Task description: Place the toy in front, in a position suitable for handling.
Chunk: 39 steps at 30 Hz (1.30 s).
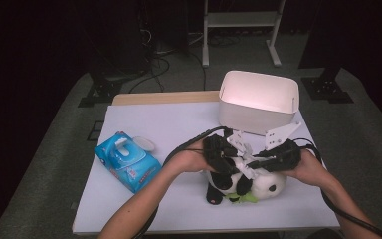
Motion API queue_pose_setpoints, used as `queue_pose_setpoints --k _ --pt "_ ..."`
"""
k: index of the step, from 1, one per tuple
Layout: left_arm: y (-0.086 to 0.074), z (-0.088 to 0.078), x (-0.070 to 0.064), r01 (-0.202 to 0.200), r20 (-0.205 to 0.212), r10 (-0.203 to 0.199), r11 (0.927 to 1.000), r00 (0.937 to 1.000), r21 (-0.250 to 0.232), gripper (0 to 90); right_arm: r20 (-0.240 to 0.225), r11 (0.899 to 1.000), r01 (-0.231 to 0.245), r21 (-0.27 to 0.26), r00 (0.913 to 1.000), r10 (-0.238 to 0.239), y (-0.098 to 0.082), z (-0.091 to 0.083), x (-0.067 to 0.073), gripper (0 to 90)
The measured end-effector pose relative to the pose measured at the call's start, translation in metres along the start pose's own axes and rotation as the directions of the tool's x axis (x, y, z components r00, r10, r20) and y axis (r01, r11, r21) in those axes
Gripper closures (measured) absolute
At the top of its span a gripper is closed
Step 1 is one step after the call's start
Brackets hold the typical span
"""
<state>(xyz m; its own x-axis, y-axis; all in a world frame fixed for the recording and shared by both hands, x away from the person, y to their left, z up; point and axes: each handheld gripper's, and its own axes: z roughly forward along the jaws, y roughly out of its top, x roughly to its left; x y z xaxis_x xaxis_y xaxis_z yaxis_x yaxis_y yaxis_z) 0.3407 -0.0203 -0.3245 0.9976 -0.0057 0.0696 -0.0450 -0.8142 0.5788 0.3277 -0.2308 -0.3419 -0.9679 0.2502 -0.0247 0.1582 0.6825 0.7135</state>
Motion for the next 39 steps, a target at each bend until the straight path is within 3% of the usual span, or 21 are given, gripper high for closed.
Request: queue_pose_setpoints --k 6,15,19,23,27,33,39 --pt "-0.003 -0.011 -0.004 0.010 0.017 -0.010 0.9986 0.9998 -0.052 44.7 -0.003 1.000 0.001 0.010 1.0000 -0.001 -0.002 -0.002 0.006 79.1" --pt "-0.013 -0.031 -0.005 0.042 0.026 -0.039 0.9947 0.9989 -0.094 38.3 -0.010 1.000 -0.013 -0.019 0.9999 0.013 -0.012 -0.006 0.010 79.2" --pt "-0.018 -0.042 -0.003 0.052 0.011 -0.051 0.9940 0.9986 -0.097 37.6 -0.018 1.000 -0.015 -0.021 0.9997 0.014 -0.017 -0.009 0.012 79.2" --pt "-0.026 -0.035 -0.005 0.063 0.042 -0.060 0.9953 0.9973 -0.074 35.7 -0.019 1.000 -0.019 -0.023 0.9996 0.018 -0.016 -0.009 0.013 79.1" --pt "-0.031 -0.021 -0.007 0.084 0.061 -0.079 0.9928 0.9950 -0.084 35.6 -0.017 1.000 -0.011 -0.023 0.9998 0.011 -0.013 -0.008 0.015 77.8" --pt "-0.030 -0.019 -0.009 0.089 0.058 -0.084 0.9925 0.9948 -0.084 35.7 -0.027 1.000 -0.006 -0.009 0.9996 0.006 -0.007 -0.017 0.015 61.1" --pt "-0.030 -0.020 -0.009 0.087 0.051 -0.083 0.9928 0.9953 -0.083 35.7 -0.005 1.000 0.004 -0.013 1.0000 -0.004 -0.002 -0.033 0.017 53.6"
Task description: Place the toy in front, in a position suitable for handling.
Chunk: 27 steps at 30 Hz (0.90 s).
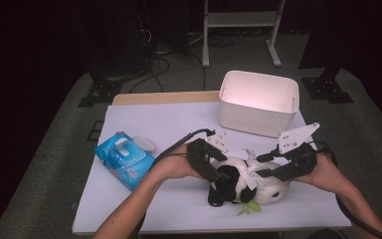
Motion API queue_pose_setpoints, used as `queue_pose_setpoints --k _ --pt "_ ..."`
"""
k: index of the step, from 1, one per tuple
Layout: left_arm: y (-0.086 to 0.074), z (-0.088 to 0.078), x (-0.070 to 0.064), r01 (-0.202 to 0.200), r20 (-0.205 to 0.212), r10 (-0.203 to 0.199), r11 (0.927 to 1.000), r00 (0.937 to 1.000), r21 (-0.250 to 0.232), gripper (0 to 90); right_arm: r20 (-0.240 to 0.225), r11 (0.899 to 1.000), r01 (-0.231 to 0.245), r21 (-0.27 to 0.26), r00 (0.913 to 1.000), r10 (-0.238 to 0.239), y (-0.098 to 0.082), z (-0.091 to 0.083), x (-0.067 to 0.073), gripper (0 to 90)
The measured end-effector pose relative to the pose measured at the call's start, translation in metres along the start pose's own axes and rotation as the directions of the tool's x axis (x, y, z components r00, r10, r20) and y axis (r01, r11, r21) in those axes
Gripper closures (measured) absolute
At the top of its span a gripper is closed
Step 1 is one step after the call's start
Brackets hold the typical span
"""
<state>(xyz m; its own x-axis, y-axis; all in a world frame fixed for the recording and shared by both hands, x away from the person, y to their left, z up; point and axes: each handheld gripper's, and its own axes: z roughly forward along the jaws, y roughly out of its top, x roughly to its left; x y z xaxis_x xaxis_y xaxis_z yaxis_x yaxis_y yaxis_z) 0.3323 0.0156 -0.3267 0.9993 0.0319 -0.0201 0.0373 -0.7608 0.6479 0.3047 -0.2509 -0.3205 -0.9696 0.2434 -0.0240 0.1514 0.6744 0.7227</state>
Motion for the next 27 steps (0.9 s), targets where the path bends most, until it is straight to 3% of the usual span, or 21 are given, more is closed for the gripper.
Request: queue_pose_setpoints --k 5,10,16,19,25,27 --pt "0.000 0.000 0.000 0.004 0.001 -0.004 1.0000 1.0000 -0.005 35.7 0.030 1.000 0.022 -0.014 0.9993 -0.021 0.001 -0.011 0.002 58.2" --pt "0.000 0.001 0.000 0.002 -0.004 -0.002 1.0000 1.0000 -0.005 35.7 0.042 0.995 0.089 0.051 0.9949 -0.091 0.001 0.004 0.007 75.9" --pt "0.003 0.004 -0.003 -0.021 -0.024 0.022 0.9996 0.9995 0.016 35.7 0.035 0.995 0.082 0.053 0.9959 -0.084 0.005 0.026 0.006 78.4" --pt "0.001 0.003 -0.002 -0.014 -0.027 0.014 0.9998 0.9995 0.015 35.7 0.043 0.994 0.098 0.053 0.9940 -0.100 0.007 0.029 0.008 79.4" --pt "-0.001 0.003 -0.003 -0.006 -0.025 0.005 1.0000 0.9997 -0.001 36.0 0.057 0.996 0.079 0.040 0.9951 -0.081 -0.002 0.007 0.007 81.0" --pt "-0.001 0.003 -0.003 -0.004 -0.020 0.003 1.0000 0.9998 -0.006 36.0 0.072 0.999 0.032 0.005 0.9969 -0.032 -0.018 -0.010 0.006 81.1"
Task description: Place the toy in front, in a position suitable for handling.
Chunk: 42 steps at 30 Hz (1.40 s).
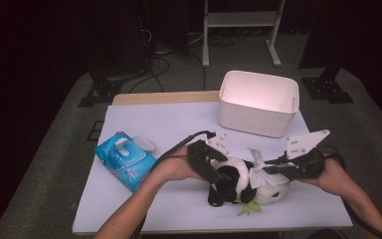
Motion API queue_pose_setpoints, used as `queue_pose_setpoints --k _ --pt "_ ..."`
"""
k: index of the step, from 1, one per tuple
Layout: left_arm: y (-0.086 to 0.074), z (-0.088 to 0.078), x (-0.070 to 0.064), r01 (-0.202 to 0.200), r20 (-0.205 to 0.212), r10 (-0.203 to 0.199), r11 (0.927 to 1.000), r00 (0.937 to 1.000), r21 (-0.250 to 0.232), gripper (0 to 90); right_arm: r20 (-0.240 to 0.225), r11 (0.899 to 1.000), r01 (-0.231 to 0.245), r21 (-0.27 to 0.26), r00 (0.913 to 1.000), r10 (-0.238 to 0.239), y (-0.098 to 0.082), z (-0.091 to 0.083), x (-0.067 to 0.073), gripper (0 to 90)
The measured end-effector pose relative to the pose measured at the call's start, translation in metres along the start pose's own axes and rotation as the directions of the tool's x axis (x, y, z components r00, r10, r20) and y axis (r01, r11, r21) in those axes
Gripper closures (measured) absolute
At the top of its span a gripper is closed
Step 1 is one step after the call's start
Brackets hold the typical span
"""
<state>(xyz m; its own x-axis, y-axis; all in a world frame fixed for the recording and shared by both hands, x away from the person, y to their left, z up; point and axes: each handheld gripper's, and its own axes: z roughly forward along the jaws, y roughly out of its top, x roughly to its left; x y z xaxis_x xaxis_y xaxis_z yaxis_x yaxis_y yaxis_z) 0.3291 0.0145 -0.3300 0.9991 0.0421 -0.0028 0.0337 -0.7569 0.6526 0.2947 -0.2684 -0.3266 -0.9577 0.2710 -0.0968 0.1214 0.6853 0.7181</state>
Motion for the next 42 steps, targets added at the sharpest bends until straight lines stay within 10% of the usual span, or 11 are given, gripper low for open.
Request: queue_pose_setpoints --k 12,25,36,42 --pt "0.000 0.001 0.001 0.008 -0.004 -0.008 1.0000 1.0000 -0.005 36.0 0.065 0.988 -0.152 -0.016 0.9862 0.152 -0.059 -0.033 0.003 80.9" --pt "0.000 0.002 0.003 0.014 -0.008 -0.015 0.9999 0.9999 -0.006 36.0 0.016 0.996 -0.067 -0.060 0.9976 0.068 -0.027 -0.016 0.004 80.6" --pt "0.000 0.003 0.002 0.015 -0.005 -0.015 0.9998 0.9999 -0.011 36.1 0.065 0.981 -0.196 -0.009 0.9785 0.196 -0.073 -0.030 -0.005 80.7" --pt "0.003 0.004 0.002 0.011 -0.010 -0.011 0.9999 0.9999 0.000 36.1 0.040 0.985 -0.164 -0.055 0.9853 0.166 -0.059 -0.027 -0.004 80.7"
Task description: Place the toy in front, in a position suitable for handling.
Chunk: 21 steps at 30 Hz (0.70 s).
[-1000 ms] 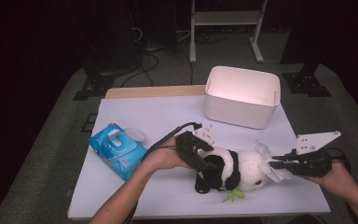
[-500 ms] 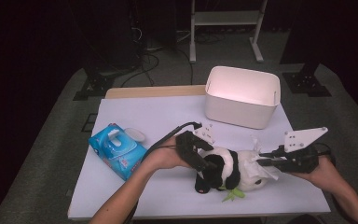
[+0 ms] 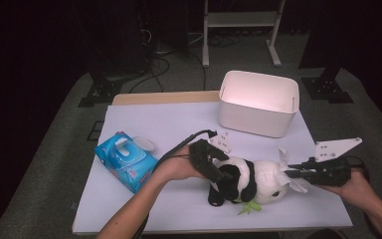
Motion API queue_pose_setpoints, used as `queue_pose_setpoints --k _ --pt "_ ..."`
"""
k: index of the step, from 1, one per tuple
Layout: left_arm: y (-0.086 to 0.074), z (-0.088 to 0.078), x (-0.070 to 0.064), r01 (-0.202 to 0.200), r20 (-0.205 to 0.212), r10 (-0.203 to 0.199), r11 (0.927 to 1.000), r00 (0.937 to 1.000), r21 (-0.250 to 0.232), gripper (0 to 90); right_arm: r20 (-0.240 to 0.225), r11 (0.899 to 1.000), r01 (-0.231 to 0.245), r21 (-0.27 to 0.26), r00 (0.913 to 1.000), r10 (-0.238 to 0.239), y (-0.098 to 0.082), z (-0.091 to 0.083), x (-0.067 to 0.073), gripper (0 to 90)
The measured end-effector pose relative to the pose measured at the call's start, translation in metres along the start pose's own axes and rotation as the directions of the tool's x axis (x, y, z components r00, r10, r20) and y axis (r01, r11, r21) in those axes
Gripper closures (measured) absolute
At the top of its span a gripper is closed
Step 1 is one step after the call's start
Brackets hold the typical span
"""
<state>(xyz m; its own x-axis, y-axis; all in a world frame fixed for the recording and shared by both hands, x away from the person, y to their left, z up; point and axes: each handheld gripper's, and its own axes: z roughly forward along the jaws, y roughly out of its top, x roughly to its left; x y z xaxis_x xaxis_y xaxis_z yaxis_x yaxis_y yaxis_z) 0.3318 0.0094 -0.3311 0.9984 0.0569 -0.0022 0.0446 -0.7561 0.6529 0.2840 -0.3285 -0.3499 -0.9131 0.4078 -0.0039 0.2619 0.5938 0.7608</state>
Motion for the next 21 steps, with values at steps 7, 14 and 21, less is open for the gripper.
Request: queue_pose_setpoints --k 7,14,21 --pt "0.001 0.001 -0.001 -0.006 -0.007 0.006 1.0000 1.0000 0.001 36.1 -0.054 0.993 0.115 -0.010 0.9919 -0.115 0.041 0.022 0.013 80.6" --pt "0.000 -0.007 -0.004 -0.008 0.001 0.008 0.9998 1.0000 -0.016 35.3 -0.071 0.994 0.110 0.014 0.9915 -0.109 0.042 0.030 0.013 80.9" --pt "0.000 -0.019 -0.009 -0.013 0.024 0.014 0.9997 0.9996 -0.023 32.6 -0.057 0.997 0.076 0.022 0.9955 -0.075 0.033 0.024 0.008 81.0"
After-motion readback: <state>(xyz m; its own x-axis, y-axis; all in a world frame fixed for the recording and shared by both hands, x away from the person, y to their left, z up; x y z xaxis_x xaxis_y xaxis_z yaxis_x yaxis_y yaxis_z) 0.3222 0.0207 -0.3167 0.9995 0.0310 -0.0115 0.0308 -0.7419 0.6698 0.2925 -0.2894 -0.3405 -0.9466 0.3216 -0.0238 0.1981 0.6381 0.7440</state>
